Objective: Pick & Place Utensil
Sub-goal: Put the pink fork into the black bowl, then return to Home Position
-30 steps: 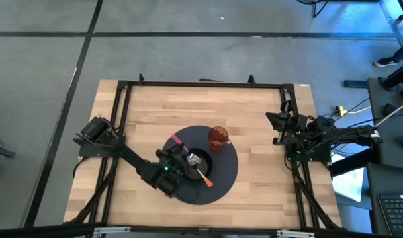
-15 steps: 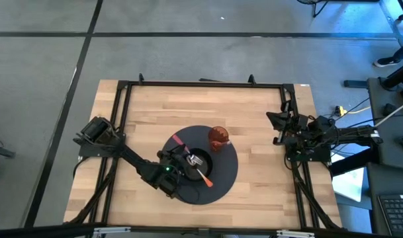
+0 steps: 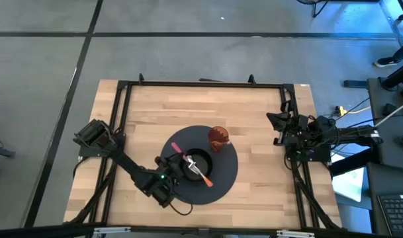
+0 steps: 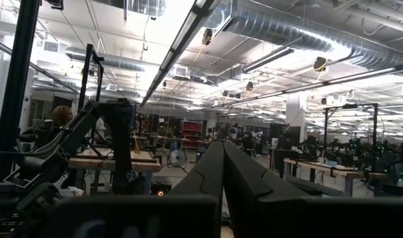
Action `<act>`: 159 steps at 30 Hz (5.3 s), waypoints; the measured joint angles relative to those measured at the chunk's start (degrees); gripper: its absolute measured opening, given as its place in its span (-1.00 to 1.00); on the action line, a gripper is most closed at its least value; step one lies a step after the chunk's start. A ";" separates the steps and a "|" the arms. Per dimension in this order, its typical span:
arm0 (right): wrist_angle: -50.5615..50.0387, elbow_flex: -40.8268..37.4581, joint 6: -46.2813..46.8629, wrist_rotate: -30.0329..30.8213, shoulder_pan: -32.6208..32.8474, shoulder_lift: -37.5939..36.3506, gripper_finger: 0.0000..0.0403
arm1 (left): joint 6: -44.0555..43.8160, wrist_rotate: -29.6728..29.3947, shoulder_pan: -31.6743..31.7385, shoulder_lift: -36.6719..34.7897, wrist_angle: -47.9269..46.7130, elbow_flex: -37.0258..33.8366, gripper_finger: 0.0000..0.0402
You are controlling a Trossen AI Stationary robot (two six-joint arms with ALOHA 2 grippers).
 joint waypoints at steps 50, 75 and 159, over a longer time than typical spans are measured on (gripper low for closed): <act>0.00 0.00 1.51 -2.44 0.00 0.00 -0.95 | 2.75 3.93 0.65 6.01 1.27 0.48 -0.77; 0.35 0.00 1.72 -3.02 0.02 0.00 -0.95 | 0.94 1.89 -1.43 3.33 -3.46 1.77 -0.41; -7.58 0.00 2.51 -5.68 0.00 -0.24 -0.97 | -39.86 53.51 11.08 -66.21 33.70 -29.56 -0.84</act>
